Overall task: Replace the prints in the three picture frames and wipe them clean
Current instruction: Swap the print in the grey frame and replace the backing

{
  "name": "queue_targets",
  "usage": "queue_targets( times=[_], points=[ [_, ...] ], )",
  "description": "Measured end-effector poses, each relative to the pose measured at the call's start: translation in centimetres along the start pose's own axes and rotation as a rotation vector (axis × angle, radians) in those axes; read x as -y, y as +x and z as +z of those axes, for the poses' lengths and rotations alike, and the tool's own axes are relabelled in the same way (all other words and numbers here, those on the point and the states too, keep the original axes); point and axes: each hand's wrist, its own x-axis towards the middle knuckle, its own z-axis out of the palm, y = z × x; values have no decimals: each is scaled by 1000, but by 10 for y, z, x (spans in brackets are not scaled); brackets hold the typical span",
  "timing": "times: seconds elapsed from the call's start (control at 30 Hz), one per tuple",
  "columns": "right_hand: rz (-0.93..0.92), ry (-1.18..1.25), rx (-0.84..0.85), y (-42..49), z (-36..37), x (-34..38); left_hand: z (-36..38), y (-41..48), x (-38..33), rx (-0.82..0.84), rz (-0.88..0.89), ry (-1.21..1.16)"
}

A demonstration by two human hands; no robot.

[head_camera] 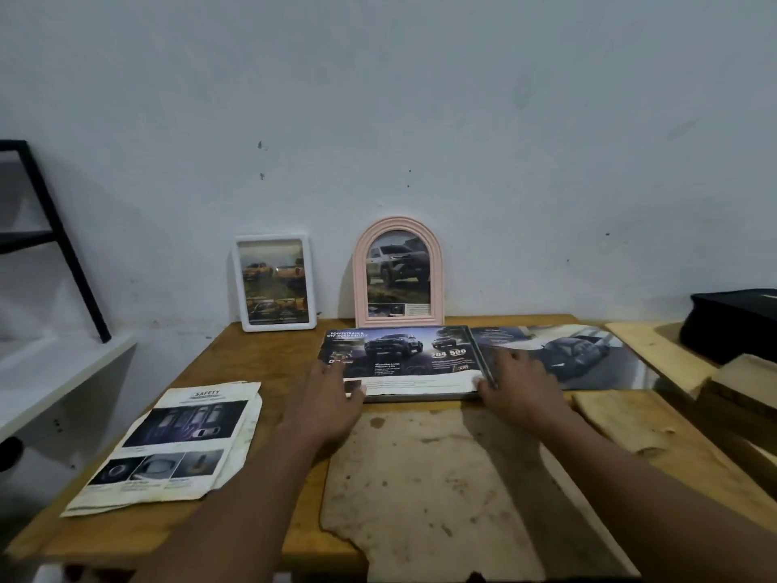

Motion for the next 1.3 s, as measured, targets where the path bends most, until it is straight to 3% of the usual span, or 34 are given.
queue_targets(
  times=[0.4, 0.6, 0.8, 0.97, 1.3],
  points=[
    [103, -12, 19, -114, -9, -17, 5, -95, -11, 48, 52, 47],
    [179, 109, -7, -130, -11, -8, 11, -109, -18, 25, 102, -28],
    [272, 388, -138, -130, -12, -3, 12, -111, -19, -47, 147, -139],
    [263, 467, -308, -119, -20, 14, -1, -100, -19, -113, 150, -118],
    [205, 431, -298, -41, -26, 46, -34, -43, -24, -175, 107, -104]
  ],
)
